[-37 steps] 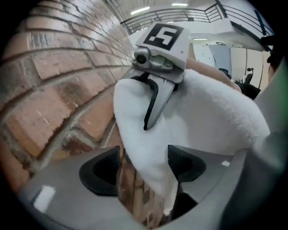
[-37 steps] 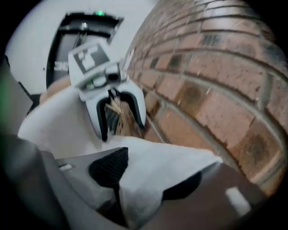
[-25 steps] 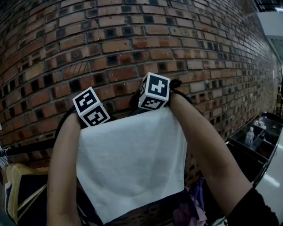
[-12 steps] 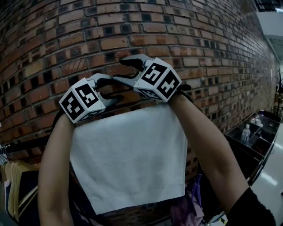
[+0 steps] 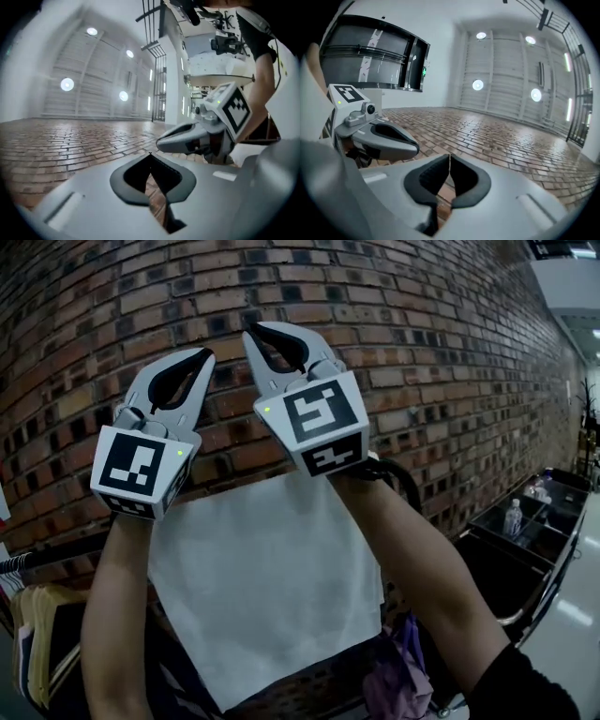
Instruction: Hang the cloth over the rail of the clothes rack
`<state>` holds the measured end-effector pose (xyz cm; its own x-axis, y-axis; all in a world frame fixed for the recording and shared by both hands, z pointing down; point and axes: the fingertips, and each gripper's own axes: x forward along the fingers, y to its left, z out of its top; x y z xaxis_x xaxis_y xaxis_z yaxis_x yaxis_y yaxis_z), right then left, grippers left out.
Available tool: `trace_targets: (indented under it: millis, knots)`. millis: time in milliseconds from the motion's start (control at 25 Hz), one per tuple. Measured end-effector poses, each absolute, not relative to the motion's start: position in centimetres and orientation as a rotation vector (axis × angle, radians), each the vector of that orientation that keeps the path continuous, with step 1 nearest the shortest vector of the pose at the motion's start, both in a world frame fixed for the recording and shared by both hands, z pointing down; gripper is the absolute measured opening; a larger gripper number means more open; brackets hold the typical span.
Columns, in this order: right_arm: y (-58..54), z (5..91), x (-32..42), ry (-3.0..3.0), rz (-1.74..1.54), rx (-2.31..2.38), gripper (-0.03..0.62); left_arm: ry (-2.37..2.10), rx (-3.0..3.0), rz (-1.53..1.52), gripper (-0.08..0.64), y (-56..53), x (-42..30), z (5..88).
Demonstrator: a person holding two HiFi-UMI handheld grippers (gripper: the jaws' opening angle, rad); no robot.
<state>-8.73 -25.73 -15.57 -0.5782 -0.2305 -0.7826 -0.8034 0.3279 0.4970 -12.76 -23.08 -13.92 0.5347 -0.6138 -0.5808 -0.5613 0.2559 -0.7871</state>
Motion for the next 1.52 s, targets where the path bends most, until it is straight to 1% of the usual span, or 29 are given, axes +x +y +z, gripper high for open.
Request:
trace_targets:
  millis: [40, 200, 360, 480, 760, 920, 1040, 1160, 1520]
  knots:
    - [-24.8, -15.3, -8.3, 1.973, 1.214, -0.910, 0.005, 1.120, -1.387, 0.008, 0.003, -21.7, -12.5, -14.2]
    - [-20.6, -12.8, -6.9, 1.884, 1.136, -0.887, 0.003, 1.198, -1.396, 0.154, 0.003, -17.5, -11.5, -13.0]
    - [-18.3, -6.3, -6.9, 1.936, 0.969, -0.778, 0.005, 1.265, -1.487, 0.301, 0.003, -15.1, -12.2, -7.6]
    - [-18.4, 1.5, -7.0, 2.034, 0.858, -0.824, 0.005, 1.354, -1.611, 0.349, 0.003, -15.5, -12.9, 0.6]
    - [-19.8, 21.2, -10.6, 2.403, 0.718, -0.938, 0.005, 1.655, -1.864, 0.294, 0.003, -18.6, -14.8, 22.2]
    - [-20.2, 30.0, -10.9, 2.598, 0.473, -0.997, 0.005, 1.737, -2.005, 0.194, 0.003, -18.2, -13.4, 30.3]
    - [-20.0, 33.3, -10.3, 2.630, 0.337, -1.017, 0.005, 1.812, -2.040, 0.206, 0.003, -17.4, -13.5, 33.1]
    - [-19.9, 35.2, -9.6, 2.645, 0.283, -1.038, 0.003, 1.858, -2.064, 0.206, 0.003, -17.1, -13.7, 35.0]
    - [-19.4, 36.5, -9.4, 2.680, 0.282, -1.038, 0.003, 1.846, -2.102, 0.163, 0.003, -17.3, -12.6, 36.0]
